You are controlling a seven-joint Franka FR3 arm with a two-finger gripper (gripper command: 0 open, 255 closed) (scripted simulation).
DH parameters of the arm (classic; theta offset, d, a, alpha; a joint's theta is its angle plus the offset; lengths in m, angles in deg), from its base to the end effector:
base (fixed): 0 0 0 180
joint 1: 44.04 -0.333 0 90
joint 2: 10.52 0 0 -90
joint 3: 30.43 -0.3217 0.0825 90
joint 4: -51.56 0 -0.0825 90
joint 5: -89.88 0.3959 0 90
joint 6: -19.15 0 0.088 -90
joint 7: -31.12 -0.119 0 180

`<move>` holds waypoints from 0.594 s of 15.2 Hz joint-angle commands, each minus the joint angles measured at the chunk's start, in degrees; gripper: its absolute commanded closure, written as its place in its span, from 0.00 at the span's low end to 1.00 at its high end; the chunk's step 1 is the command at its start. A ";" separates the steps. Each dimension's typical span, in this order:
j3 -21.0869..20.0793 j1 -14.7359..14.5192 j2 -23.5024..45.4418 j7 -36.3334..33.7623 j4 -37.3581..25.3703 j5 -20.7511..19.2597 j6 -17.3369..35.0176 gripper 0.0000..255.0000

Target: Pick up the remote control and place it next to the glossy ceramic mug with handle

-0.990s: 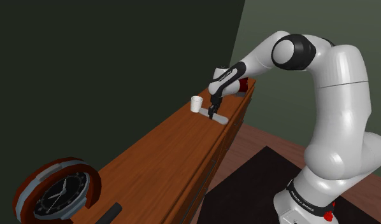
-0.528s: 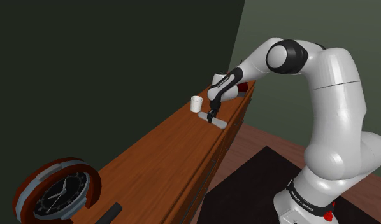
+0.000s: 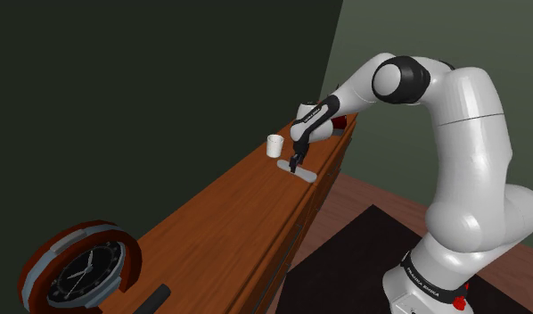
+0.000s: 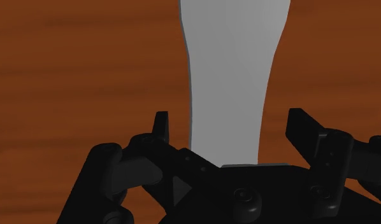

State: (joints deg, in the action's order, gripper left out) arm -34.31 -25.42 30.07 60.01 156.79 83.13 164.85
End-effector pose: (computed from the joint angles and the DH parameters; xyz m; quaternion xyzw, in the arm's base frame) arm 0.6291 -0.1662 0.1242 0.9865 0.1633 -0.0037 0.0106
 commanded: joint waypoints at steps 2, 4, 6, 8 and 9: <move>0.00 0.00 0.00 0.00 0.00 0.00 0.00 0.00; 0.00 0.00 0.00 0.00 0.00 0.00 0.00 0.00; -0.33 0.19 -3.19 0.20 0.88 0.31 -2.31 0.00; -0.62 0.35 -5.91 0.40 1.39 0.63 -4.52 0.00; -0.62 0.34 -5.91 0.40 1.39 0.63 -4.52 0.00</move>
State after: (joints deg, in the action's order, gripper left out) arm -34.87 -25.20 24.90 60.28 157.81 83.68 160.79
